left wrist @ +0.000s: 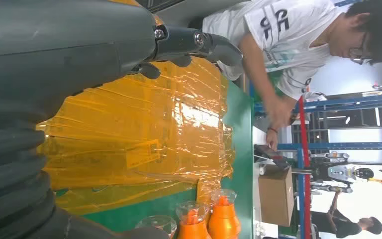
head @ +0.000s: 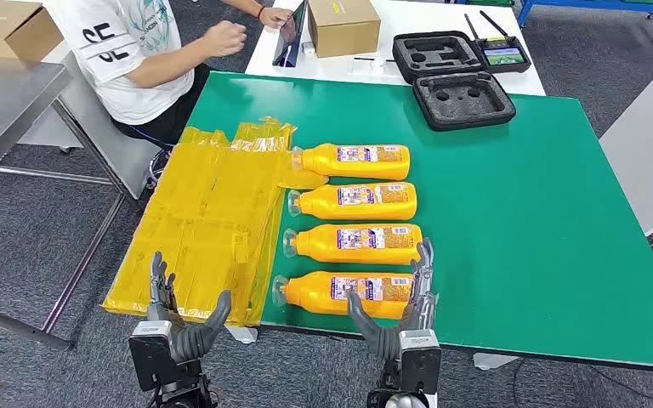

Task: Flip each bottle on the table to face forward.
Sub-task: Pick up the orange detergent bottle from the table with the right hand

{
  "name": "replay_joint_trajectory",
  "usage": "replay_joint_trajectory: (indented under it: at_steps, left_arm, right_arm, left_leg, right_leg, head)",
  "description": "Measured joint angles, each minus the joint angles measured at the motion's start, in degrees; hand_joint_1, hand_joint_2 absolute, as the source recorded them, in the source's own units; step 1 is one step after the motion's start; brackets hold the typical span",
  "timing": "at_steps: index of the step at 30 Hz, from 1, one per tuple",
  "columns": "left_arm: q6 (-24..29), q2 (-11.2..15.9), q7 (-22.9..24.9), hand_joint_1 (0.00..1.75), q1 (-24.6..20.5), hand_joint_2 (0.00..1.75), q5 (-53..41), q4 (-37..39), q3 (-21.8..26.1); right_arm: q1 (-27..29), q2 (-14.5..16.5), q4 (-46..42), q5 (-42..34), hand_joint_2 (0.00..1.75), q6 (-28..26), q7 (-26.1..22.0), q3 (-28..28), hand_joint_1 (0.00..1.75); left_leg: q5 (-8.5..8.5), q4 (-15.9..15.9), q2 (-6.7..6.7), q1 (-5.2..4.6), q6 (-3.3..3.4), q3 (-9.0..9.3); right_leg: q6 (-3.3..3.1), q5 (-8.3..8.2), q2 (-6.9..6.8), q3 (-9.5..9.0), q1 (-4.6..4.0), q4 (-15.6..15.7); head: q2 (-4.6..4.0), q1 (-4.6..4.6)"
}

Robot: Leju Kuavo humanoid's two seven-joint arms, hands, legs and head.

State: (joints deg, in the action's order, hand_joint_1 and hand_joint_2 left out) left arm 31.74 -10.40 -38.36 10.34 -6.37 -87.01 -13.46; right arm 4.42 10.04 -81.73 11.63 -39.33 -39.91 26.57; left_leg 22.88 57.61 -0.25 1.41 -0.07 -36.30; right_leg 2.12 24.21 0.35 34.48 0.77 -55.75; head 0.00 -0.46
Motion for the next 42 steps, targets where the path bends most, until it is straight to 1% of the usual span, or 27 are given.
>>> replay_joint_trajectory:
  at_steps: [5,18,21,23,25,27,29,32,33,35,39,42]
  left_arm:
    - [0.01,0.00,0.67,0.00,0.66,1.75,-0.61,-0.92,-0.20]
    - [0.24,0.00,1.43,0.00,1.02,1.75,-0.86,-2.12,-0.72]
    - [0.46,0.00,1.62,0.00,1.32,1.75,-1.20,-2.62,-0.72]
    - [0.52,0.00,1.72,0.00,1.50,1.75,-1.44,-2.97,-0.70]
    - [0.20,-0.01,1.80,0.00,1.57,1.75,-1.58,-3.23,-0.69]
    - [-0.43,-0.02,1.83,0.00,1.58,1.75,-1.80,-3.38,-0.65]
    - [-1.23,-0.02,1.84,0.00,1.55,1.75,-2.06,-3.41,-0.55]
    - [-2.50,-0.04,1.84,0.00,1.46,1.75,-2.36,-3.41,-0.36]
    - [-2.77,-0.04,1.84,0.00,1.44,1.75,-2.42,-3.41,-0.29]
    - [-3.05,-0.04,1.83,0.00,1.44,1.75,-2.47,-3.41,-0.16]
    - [-3.42,-0.04,1.76,0.00,1.39,1.75,-2.41,-3.41,0.07]
    - [-4.04,-0.04,1.59,0.00,1.05,1.75,-1.84,-3.30,0.26]
  right_arm:
    - [1.20,0.23,-1.34,-0.05,1.75,1.52,0.01,-0.07,0.00]
    - [1.69,0.38,-2.46,0.72,1.75,2.10,0.01,-0.95,0.00]
    - [1.84,0.34,-2.47,-0.70,1.75,4.15,0.42,-1.02,0.00]
    - [1.96,0.26,-2.53,-0.81,1.75,6.06,1.54,-1.05,0.00]
    - [2.00,-0.03,-2.78,1.23,1.75,7.60,3.89,-1.06,0.00]
    - [2.00,-0.59,-3.32,5.62,1.75,9.26,7.59,-1.07,0.00]
    - [2.01,-1.27,-4.17,12.59,1.75,11.58,12.07,-1.14,0.00]
    - [2.00,-2.48,-6.37,25.47,1.75,17.33,20.22,-1.44,0.00]
    - [2.00,-2.92,-7.23,28.69,1.75,19.10,22.44,-1.61,0.00]
    - [1.95,-3.69,-8.75,31.84,1.75,21.20,24.91,-2.06,0.00]
    - [1.50,-5.22,-10.35,35.51,1.75,23.23,27.69,-2.60,0.00]
    - [0.17,-7.92,-10.54,38.52,1.75,26.08,31.37,-2.59,0.00]
  left_leg:
    - [0.01,0.00,0.00,0.00,0.00,0.00]
    - [0.00,0.00,0.00,0.00,0.00,0.01]
    - [0.00,0.00,0.00,0.00,0.00,0.00]
    - [0.01,0.00,0.00,0.00,0.00,0.00]
    - [0.01,0.00,0.00,0.00,0.00,0.00]
    - [0.02,0.00,0.00,0.00,0.00,0.00]
    - [0.02,0.00,0.00,0.00,0.00,0.00]
    - [0.01,0.00,0.00,0.00,0.01,0.01]
    - [0.01,0.00,-0.01,0.00,0.01,0.01]
    - [0.00,0.00,-0.01,-0.01,0.01,0.00]
    - [0.01,0.00,-0.01,-0.01,0.01,0.00]
    - [0.01,0.00,-0.01,-0.02,0.02,0.00]
  right_leg:
    - [0.00,0.00,0.00,0.01,0.00,0.00]
    - [0.00,0.00,0.00,-0.01,0.00,0.00]
    - [0.00,0.00,0.00,0.00,0.00,0.00]
    - [0.00,0.01,0.00,0.00,0.00,0.00]
    - [0.00,0.01,0.00,0.00,0.00,0.00]
    - [0.00,0.01,0.00,0.00,0.00,0.00]
    - [0.00,0.01,0.00,0.00,0.00,0.01]
    - [0.00,0.00,0.00,-0.01,0.01,0.01]
    - [0.00,0.00,0.00,-0.02,0.01,0.01]
    - [0.00,0.00,-0.01,-0.02,0.01,0.01]
    - [0.01,0.00,0.00,-0.02,0.01,0.01]
    - [0.01,0.00,-0.01,-0.03,0.02,0.01]
  head:
    - [0.00,0.00]
    - [0.00,0.01]
    - [0.00,0.01]
    - [0.00,0.00]
    - [0.00,0.01]
    - [0.00,0.01]
    - [0.00,0.01]
    - [0.00,0.01]
    - [0.00,0.01]
    - [0.00,0.01]
    - [-0.01,-0.01]
    - [-0.01,0.00]
